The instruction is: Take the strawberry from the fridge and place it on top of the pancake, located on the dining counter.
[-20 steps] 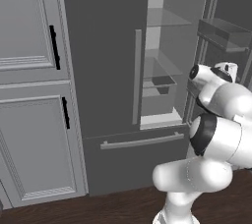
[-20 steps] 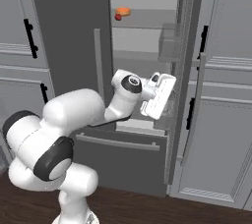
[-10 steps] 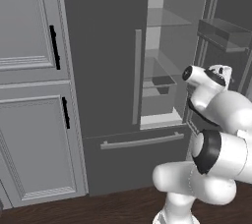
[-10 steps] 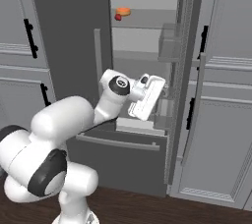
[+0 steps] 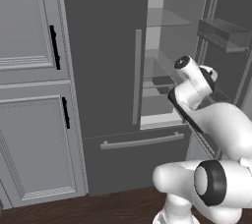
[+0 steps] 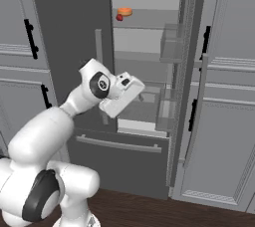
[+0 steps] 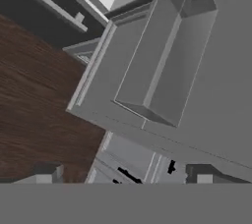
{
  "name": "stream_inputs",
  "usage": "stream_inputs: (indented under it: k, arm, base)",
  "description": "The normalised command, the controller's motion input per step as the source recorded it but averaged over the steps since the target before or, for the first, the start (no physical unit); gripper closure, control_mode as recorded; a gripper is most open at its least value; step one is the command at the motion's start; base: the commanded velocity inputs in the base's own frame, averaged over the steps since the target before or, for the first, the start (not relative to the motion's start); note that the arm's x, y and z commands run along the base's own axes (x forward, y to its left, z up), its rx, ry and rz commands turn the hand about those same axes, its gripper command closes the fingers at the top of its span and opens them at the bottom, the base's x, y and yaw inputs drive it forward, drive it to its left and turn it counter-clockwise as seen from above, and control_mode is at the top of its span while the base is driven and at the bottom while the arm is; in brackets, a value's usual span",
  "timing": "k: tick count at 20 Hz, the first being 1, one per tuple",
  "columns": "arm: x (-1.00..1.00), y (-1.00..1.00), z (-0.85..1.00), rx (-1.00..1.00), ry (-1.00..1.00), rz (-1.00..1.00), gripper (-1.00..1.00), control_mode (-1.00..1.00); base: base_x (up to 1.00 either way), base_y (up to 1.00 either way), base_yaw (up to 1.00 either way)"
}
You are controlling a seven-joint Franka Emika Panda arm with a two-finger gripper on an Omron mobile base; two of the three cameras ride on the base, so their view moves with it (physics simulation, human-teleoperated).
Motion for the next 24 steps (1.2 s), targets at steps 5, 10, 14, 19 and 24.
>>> stream_inputs:
  k: [5,10,14,19,24]
  arm:
    - [0.25,0.79,-0.20,0.68,-0.23,-0.25,-1.00,-1.00]
    - [0.36,0.58,-0.39,0.81,-0.19,-0.25,-1.00,-1.00]
    - [0.14,0.63,0.02,0.31,-0.39,-0.28,-1.00,-1.00]
    - [-0.01,0.33,0.59,-0.10,-0.41,0.00,-1.00,-1.00]
    - [0.01,0.50,0.84,-0.25,-0.02,0.00,-1.00,-1.00]
  base:
    - [0.00,0.00,0.00]
    - [0.00,0.00,0.00]
    - [0.00,0.00,0.00]
    - [0.00,0.00,0.00]
    - [0.00,0.00,0.00]
